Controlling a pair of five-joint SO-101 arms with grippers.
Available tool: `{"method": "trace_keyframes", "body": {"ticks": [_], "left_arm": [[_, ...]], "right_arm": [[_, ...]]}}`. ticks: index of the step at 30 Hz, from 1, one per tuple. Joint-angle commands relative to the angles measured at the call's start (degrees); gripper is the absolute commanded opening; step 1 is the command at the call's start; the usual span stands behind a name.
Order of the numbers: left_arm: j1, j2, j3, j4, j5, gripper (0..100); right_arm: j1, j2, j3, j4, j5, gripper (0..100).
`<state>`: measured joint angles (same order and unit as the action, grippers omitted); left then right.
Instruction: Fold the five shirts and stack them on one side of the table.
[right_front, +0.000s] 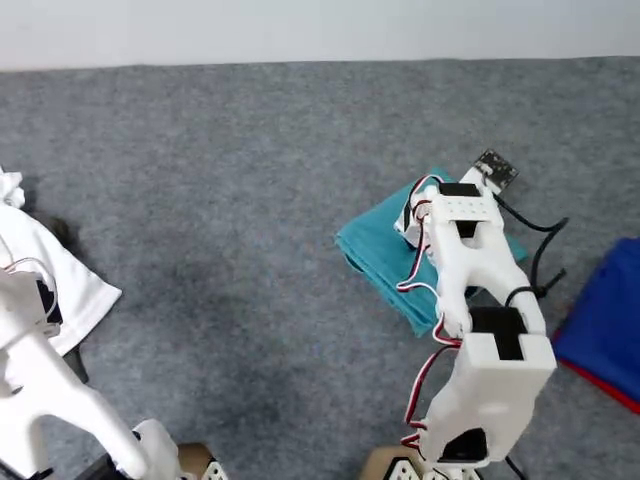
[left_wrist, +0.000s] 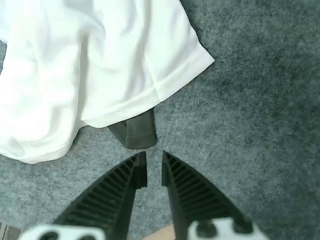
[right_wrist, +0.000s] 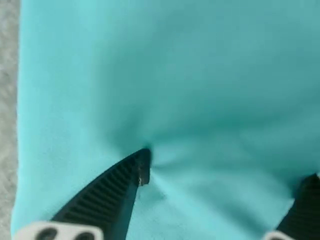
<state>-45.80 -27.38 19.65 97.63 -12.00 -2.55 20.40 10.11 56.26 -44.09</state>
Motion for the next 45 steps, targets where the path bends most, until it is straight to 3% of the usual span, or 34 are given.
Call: {"method": "trace_keyframes", "body": {"ticks": [1,7,18,26,34,45], "left_arm": [[0.44,-1.32,-0.13,-1.14,-0.35,6],[0.44,-1.32,-0.13,-2.55,-0.35,6],[0.44,-1.32,-0.22,-2.99,-0.35,6],[0.44,-1.41,-0.4,-2.99,-0.35,6],[0.35,-1.49,-0.13,-2.64,-0.26,6],[0.35,-1.41,-0.13,-2.81,-0.26,6]], "right_arm": [[0.84,2.24,-2.55,-1.45,-0.53,42.7],[1.45,5.76,-3.52,-0.22,-0.44,40.5],[1.45,13.76,-17.49,13.85,1.58,0.9],[3.47,9.71,-28.31,31.16,8.0,0.9],[14.37,0.57,-31.65,43.47,21.8,0.9],[27.3,-8.13,-31.74,44.7,46.15,0.9]]}}
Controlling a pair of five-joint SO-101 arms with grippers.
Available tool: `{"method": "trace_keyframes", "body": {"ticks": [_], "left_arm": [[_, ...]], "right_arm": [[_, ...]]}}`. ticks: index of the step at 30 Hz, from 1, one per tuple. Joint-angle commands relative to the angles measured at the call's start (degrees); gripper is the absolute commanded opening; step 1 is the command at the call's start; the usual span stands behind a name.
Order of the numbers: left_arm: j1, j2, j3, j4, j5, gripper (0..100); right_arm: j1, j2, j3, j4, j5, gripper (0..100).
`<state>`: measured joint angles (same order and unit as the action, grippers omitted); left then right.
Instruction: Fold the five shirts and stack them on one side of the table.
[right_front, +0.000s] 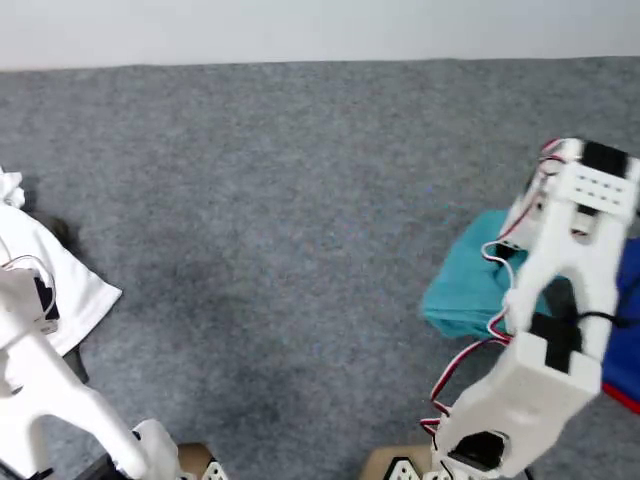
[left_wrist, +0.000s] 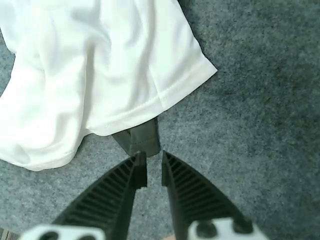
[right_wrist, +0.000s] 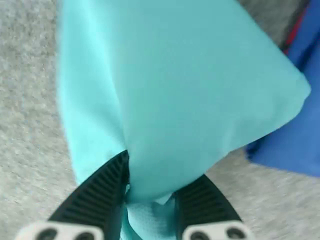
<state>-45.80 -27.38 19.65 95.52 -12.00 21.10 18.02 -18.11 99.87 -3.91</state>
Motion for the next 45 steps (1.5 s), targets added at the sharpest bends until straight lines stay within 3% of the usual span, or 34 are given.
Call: {"method": "trace_keyframes", "body": {"ticks": [1,15,28,39,45], "left_arm": [[0.35,-1.41,-0.13,-0.7,-0.26,6],[0.44,-1.41,-0.13,-0.62,-0.26,6],[5.27,-1.49,-0.13,-0.53,-0.09,6],[5.98,-1.76,-0.13,-0.44,-0.18,6],[5.98,-1.67,-0.13,-0.44,-0.18,6]], "right_arm": [[4.88,-6.64,-3.52,1.01,7.82,0.9],[19.65,-11.21,-3.6,-8.4,19.08,0.9],[27.12,-10.33,-3.25,-13.49,19.16,1.0],[29.23,-1.89,-3.52,-15.78,19.43,1.3],[30.37,-2.51,-3.52,-15.25,22.95,16.4]]}}
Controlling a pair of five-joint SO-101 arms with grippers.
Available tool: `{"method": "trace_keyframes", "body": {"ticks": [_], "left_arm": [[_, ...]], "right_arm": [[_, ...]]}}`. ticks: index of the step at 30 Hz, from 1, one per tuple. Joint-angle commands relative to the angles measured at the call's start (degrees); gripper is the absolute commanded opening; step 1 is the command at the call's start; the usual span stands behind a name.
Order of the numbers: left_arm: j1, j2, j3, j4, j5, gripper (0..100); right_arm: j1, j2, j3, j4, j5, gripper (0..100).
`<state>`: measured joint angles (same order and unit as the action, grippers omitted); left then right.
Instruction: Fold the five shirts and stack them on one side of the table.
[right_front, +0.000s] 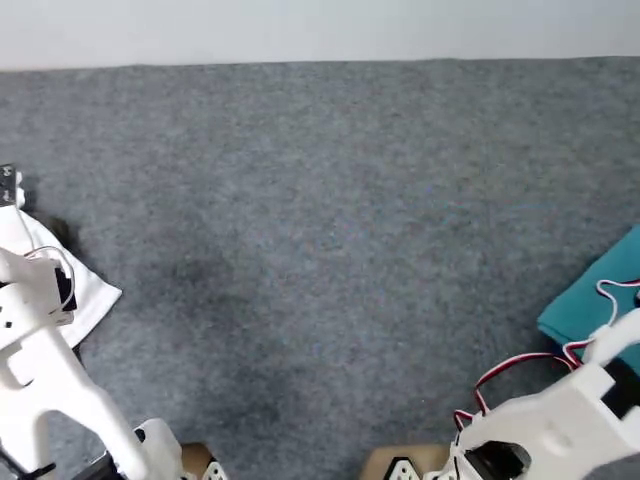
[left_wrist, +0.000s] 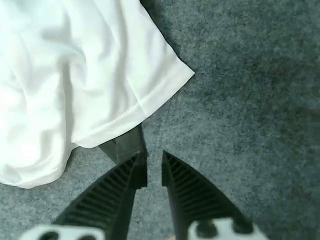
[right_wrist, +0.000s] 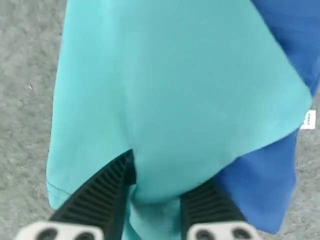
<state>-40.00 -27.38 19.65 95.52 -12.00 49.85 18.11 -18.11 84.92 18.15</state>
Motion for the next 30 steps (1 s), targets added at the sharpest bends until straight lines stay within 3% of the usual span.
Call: {"method": "trace_keyframes", "body": {"ticks": [1,14,16,22,30], "left_arm": [[0.09,-1.67,-0.13,-0.44,-0.26,6],[0.09,-1.67,-0.13,-0.44,-0.26,6],[0.09,-1.67,-0.13,-0.44,-0.26,6],[0.0,-1.76,-0.13,-0.35,-0.26,6],[-0.09,-1.76,-0.13,0.7,-0.26,6]], "right_arm": [[2.15,-3.91,-3.6,-0.66,0.88,18.8],[1.71,-13.67,-3.25,2.77,1.41,24.7],[0.22,-13.49,-3.16,6.64,1.32,22.1],[-2.24,-13.49,-3.16,12.09,1.41,0.8],[1.63,-7.96,-1.76,7.34,4.84,0.9]]}}
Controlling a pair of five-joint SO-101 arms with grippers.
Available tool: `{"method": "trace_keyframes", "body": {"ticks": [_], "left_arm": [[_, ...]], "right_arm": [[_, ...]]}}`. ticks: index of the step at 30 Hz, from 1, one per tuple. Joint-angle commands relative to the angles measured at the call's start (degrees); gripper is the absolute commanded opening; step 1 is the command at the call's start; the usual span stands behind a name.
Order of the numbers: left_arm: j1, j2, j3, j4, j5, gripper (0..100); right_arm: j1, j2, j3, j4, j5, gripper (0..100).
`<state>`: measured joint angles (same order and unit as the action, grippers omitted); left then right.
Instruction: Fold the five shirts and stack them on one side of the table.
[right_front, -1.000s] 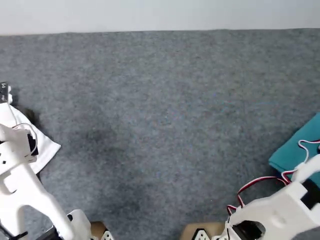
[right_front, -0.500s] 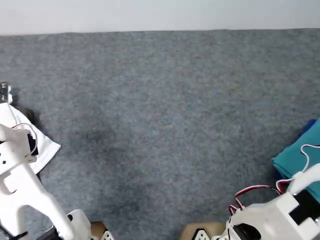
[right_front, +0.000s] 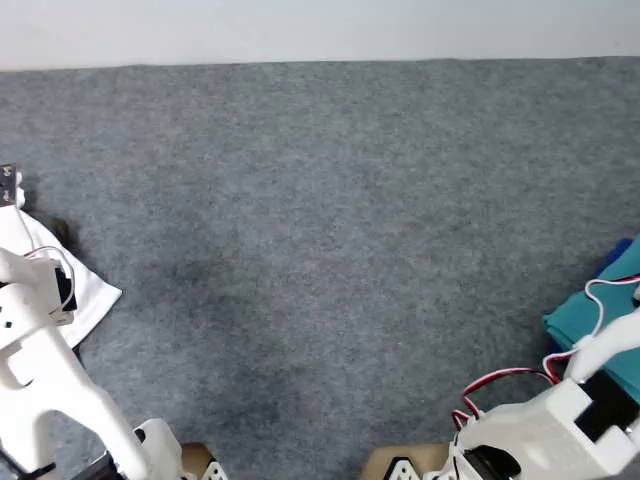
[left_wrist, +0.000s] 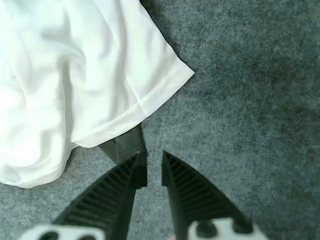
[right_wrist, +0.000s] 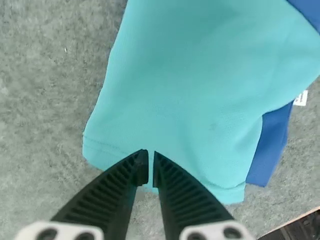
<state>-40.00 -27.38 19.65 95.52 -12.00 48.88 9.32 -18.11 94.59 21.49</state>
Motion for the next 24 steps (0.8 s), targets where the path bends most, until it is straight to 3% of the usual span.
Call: {"method": "trace_keyframes", "body": {"ticks": [1,8,15,24], "left_arm": [[-0.09,-1.76,-0.13,0.79,-0.26,6],[-0.09,-1.76,-0.13,0.79,-0.26,6],[0.0,-1.76,-0.13,0.79,-0.26,6],[-0.09,-1.76,-0.13,0.88,-0.26,6]], "right_arm": [[4.0,1.71,-1.85,-3.21,2.37,0.9],[10.95,6.9,-1.85,-8.92,7.47,0.9],[12.62,17.36,-2.46,-16.66,9.85,0.9],[12.7,10.77,-15.12,-9.54,9.85,1.1]]}}
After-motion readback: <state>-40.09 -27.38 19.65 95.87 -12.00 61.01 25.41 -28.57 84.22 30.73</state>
